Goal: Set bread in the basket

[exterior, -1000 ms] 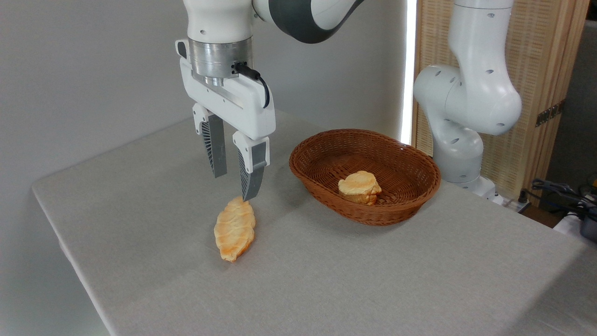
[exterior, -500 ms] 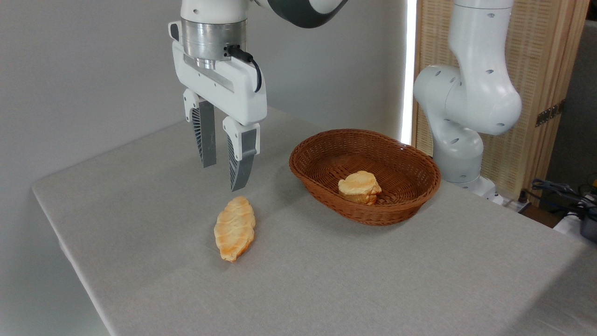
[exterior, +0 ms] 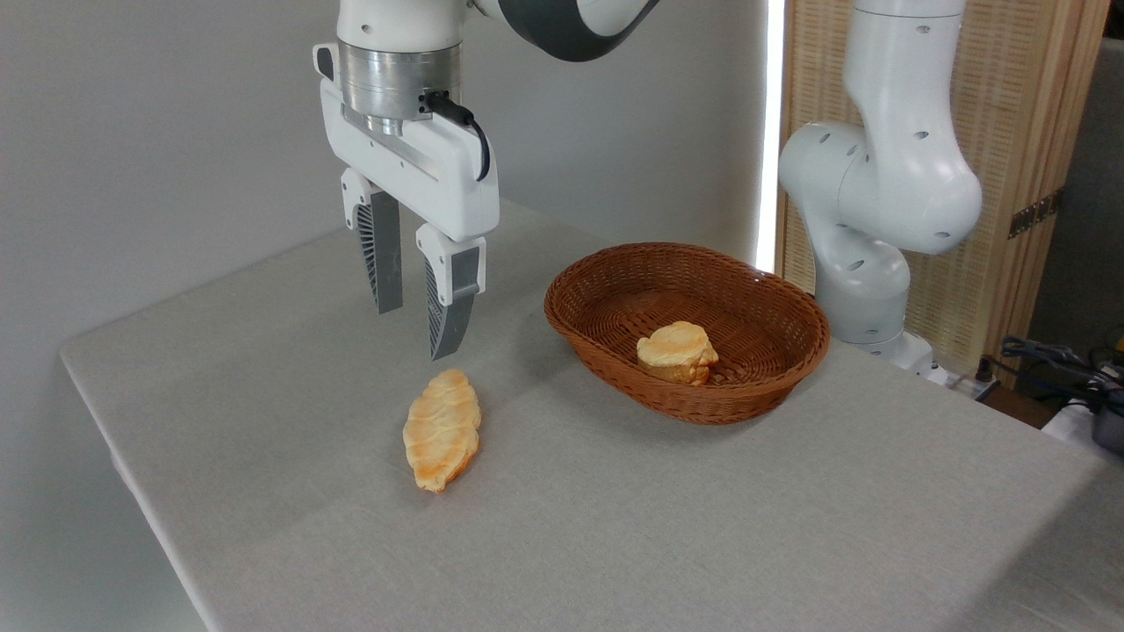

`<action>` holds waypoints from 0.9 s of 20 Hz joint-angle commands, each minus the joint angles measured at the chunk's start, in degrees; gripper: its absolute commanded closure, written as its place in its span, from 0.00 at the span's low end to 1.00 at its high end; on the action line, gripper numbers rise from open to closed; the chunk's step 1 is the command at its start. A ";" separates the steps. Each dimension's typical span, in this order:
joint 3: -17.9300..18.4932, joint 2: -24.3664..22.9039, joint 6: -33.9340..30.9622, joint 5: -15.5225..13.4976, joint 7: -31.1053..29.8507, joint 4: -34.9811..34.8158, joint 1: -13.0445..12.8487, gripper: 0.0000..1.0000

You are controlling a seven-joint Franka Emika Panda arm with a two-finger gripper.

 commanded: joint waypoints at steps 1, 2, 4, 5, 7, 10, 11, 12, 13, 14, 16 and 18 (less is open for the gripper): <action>0.63 0.63 -0.60 -0.84 -0.10 1.83 -0.15 0.00; 0.63 0.63 -0.60 -0.75 -0.10 1.92 -0.15 0.00; 0.72 0.71 -0.60 -0.31 -0.28 1.92 -0.15 0.00; 0.72 0.71 -0.69 -0.22 -0.10 1.92 -0.15 0.00; 0.72 0.71 -0.69 -0.22 -0.19 2.01 -0.06 0.00; 0.72 0.63 -0.69 -0.13 -0.45 1.92 -0.06 0.00; 0.81 0.63 -0.77 -0.22 -0.54 1.92 -0.06 0.00; 0.81 0.63 -0.78 -0.22 -0.54 1.92 -0.06 0.00; 0.81 0.63 -0.78 -0.22 -0.54 2.01 -0.06 0.00; 0.81 0.63 -0.78 -0.22 -0.54 2.01 -0.06 0.00; 0.81 0.63 -0.77 -0.22 -0.54 2.01 -0.06 0.00; 0.81 0.63 -0.69 -0.22 -0.54 2.01 -0.06 0.00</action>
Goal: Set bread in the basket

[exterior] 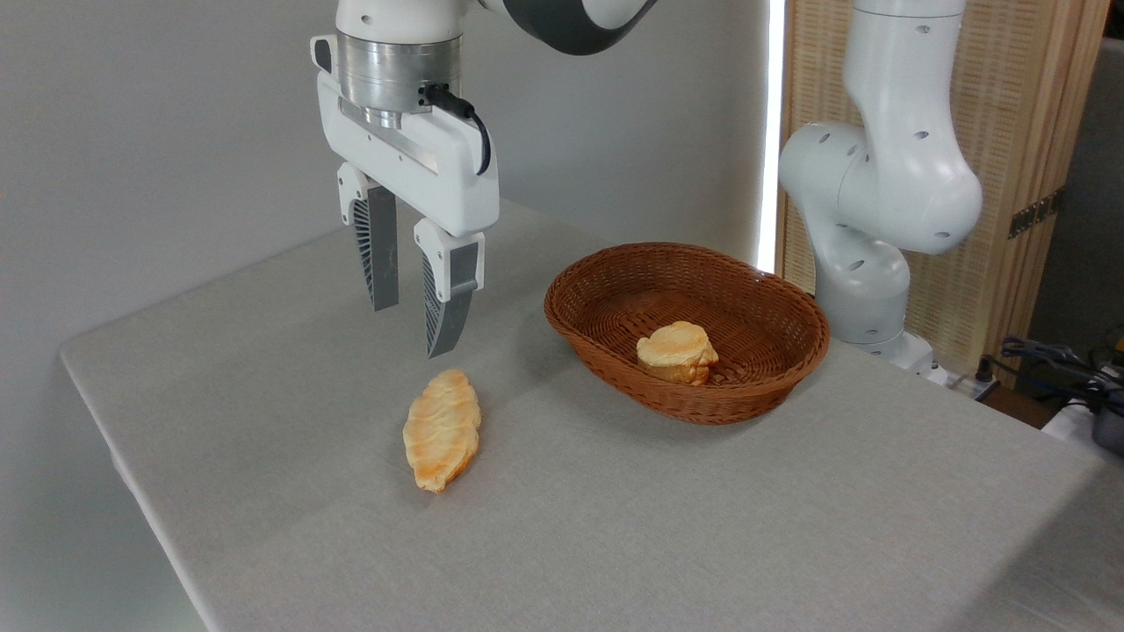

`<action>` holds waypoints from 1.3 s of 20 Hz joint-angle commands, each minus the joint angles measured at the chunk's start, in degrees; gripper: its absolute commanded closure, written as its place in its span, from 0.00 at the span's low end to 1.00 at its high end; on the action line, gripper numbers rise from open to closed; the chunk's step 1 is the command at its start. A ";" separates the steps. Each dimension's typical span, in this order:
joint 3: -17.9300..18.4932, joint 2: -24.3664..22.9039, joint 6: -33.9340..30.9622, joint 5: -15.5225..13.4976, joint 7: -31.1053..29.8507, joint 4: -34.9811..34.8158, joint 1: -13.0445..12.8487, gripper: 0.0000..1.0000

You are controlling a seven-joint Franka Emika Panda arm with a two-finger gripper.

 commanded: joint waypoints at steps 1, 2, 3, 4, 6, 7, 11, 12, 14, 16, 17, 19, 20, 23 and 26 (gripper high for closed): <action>0.41 0.60 -0.77 -0.22 -0.54 1.28 -0.14 0.00; 0.33 0.60 -0.77 -0.22 -0.54 1.28 -0.14 0.00; 0.32 0.60 -0.77 -0.22 -0.45 1.28 -0.14 0.00; 0.32 0.60 -1.30 -0.30 -0.28 1.28 -0.14 0.00; -0.02 0.95 -1.57 -0.22 0.16 1.19 -0.23 0.00; -0.20 1.13 -1.65 -0.13 -0.19 1.10 -0.40 0.00; -0.47 1.92 -3.06 -0.65 -7.53 0.93 -0.75 0.00; -0.55 2.53 -2.80 -1.00 -11.84 0.93 -1.19 0.00; -0.55 3.59 -2.88 -1.01 -19.40 0.58 -2.86 0.00; -0.55 4.47 -2.80 -1.36 -26.70 -0.39 -3.13 0.00; -0.55 4.64 -2.45 -2.23 -29.26 -1.00 -3.65 0.00; -0.55 5.52 -2.09 -3.55 -30.33 -1.71 -3.92 0.00; -0.55 6.13 -2.01 -4.25 -30.34 -1.80 -3.92 0.00; -0.03 8.15 0.09 -7.33 -30.33 -3.72 -3.57 0.00; -0.11 9.56 4.67 -7.42 -30.42 -5.66 -3.66 0.00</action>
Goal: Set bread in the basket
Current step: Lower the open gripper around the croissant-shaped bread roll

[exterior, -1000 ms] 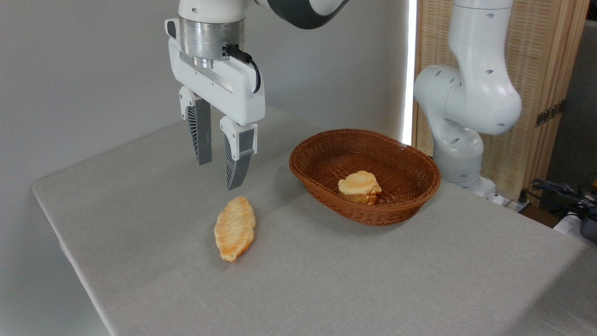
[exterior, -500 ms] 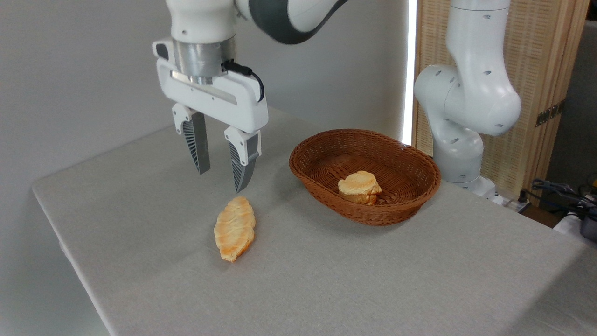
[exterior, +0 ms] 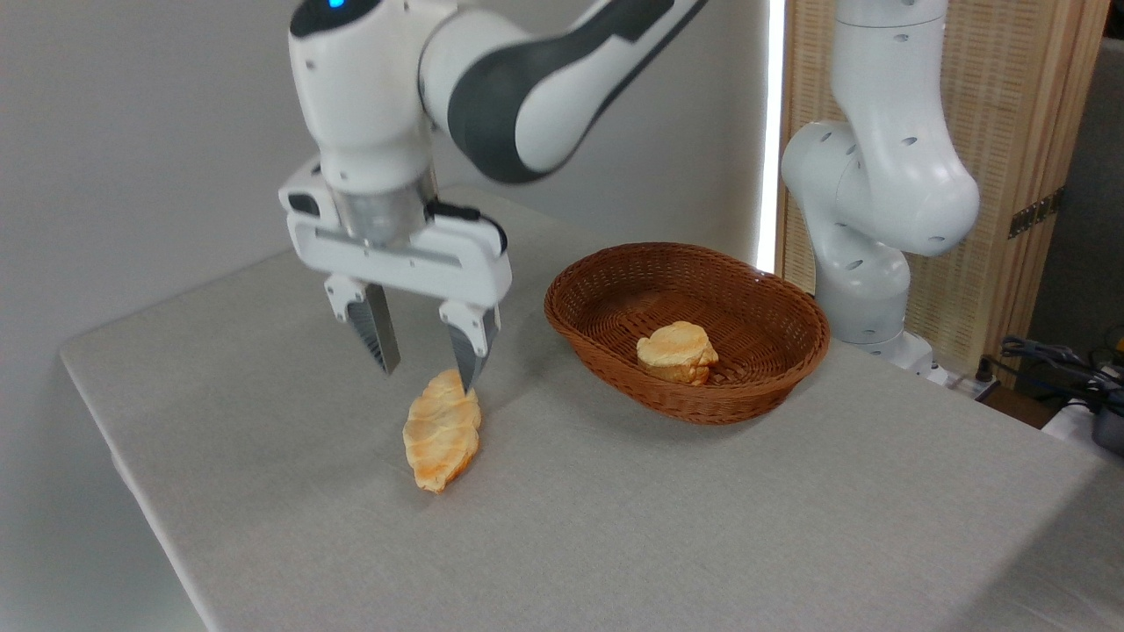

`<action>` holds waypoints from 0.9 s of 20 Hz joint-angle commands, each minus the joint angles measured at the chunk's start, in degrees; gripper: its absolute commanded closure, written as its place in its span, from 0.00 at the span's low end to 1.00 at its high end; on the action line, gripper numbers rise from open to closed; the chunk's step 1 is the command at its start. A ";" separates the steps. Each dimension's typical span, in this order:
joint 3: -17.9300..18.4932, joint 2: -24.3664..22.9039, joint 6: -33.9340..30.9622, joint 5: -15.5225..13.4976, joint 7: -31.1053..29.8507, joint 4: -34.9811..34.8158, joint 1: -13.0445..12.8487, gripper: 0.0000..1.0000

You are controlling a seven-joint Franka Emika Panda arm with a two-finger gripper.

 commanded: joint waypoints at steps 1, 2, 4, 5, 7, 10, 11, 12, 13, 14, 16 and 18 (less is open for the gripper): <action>0.28 1.66 3.93 -1.49 -0.77 -1.57 -0.26 0.00; 0.20 1.93 4.02 -1.40 -0.77 -1.57 -0.35 0.00; 0.02 2.46 4.02 -1.40 -0.68 -1.57 -0.44 0.00; 0.02 2.46 3.94 -1.23 -0.60 -1.57 -0.44 0.00; 0.11 2.63 3.50 -0.88 -0.33 -1.75 -0.44 0.00; 0.02 2.98 3.67 -0.79 -0.24 -2.19 -0.44 0.00; 0.02 3.16 3.76 -0.79 -0.24 -2.28 -0.44 0.00; 0.02 3.42 3.67 -0.70 -0.16 -2.19 -0.52 0.00; 0.02 3.51 3.67 -0.70 -0.24 -2.28 -0.53 0.00; 0.02 3.69 3.67 -0.70 -0.16 -2.28 -0.53 0.00; 0.02 3.86 3.67 -0.70 -0.16 -2.28 -0.53 0.00; -0.07 4.22 3.76 -0.61 -0.16 -2.28 -0.53 0.00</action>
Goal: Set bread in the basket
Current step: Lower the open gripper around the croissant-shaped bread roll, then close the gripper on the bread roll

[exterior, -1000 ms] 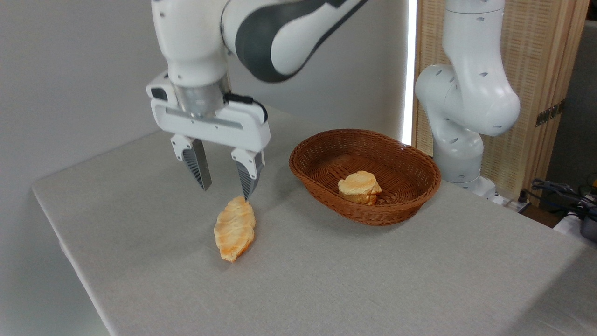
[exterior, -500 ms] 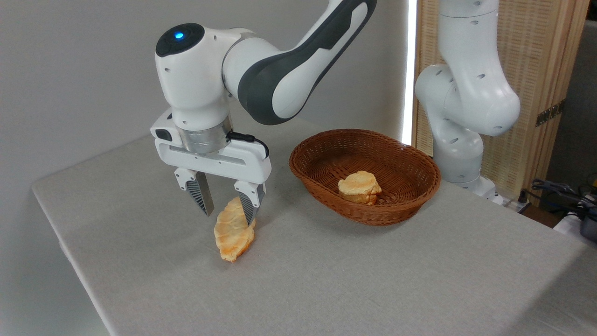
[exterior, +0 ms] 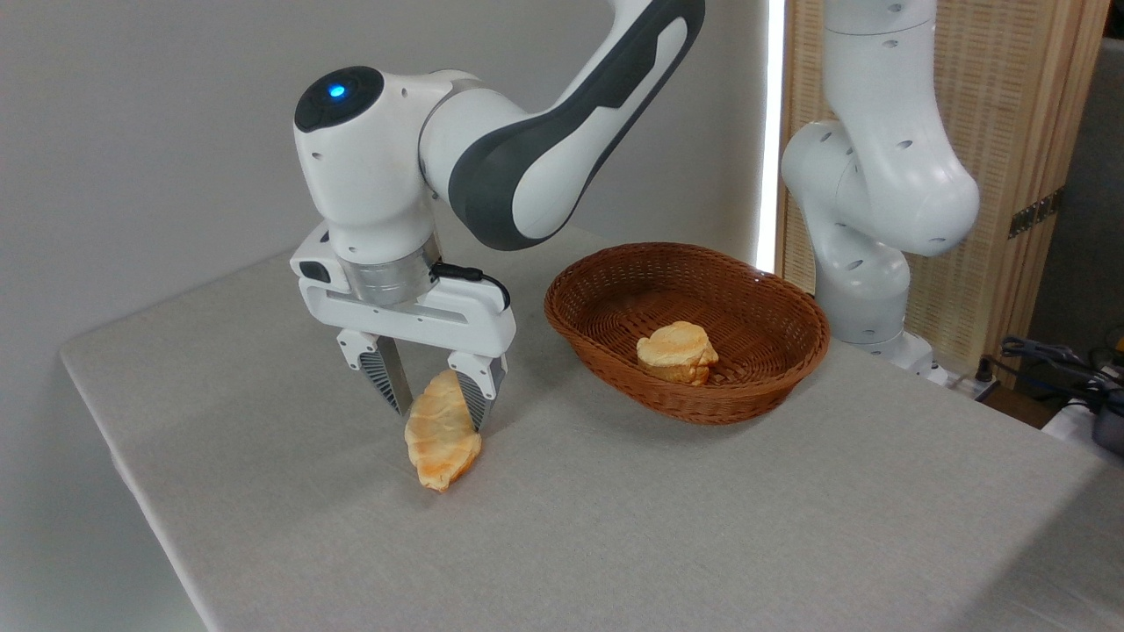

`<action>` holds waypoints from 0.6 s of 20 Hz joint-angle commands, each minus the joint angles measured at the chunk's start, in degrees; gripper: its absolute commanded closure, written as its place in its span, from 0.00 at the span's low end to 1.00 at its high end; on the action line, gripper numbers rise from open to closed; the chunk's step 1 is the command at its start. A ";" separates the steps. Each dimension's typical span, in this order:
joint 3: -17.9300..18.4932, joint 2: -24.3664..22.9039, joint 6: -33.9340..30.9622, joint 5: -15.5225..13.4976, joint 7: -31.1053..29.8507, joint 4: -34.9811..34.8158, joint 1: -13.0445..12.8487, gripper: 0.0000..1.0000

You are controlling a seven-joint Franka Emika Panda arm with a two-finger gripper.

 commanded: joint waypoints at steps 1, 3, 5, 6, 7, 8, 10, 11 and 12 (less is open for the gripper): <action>0.14 0.45 0.70 -0.06 -0.16 -0.17 -0.36 0.00; 0.14 0.45 0.61 -0.06 -0.07 -0.17 -0.36 0.00; 0.14 0.45 0.52 0.03 0.02 -0.17 -0.36 0.00; 0.14 0.45 0.44 0.03 0.02 -0.17 -0.36 0.00; 0.14 0.45 0.35 0.12 0.11 -0.17 -0.36 0.00; 0.05 0.45 0.52 0.64 0.11 -0.17 -0.62 0.07; 0.14 0.45 0.61 1.35 0.11 -0.08 -1.33 0.25; 0.05 0.45 0.61 1.35 0.19 -0.17 -1.33 0.37; 0.05 0.45 0.79 1.35 0.63 -0.08 -1.33 0.44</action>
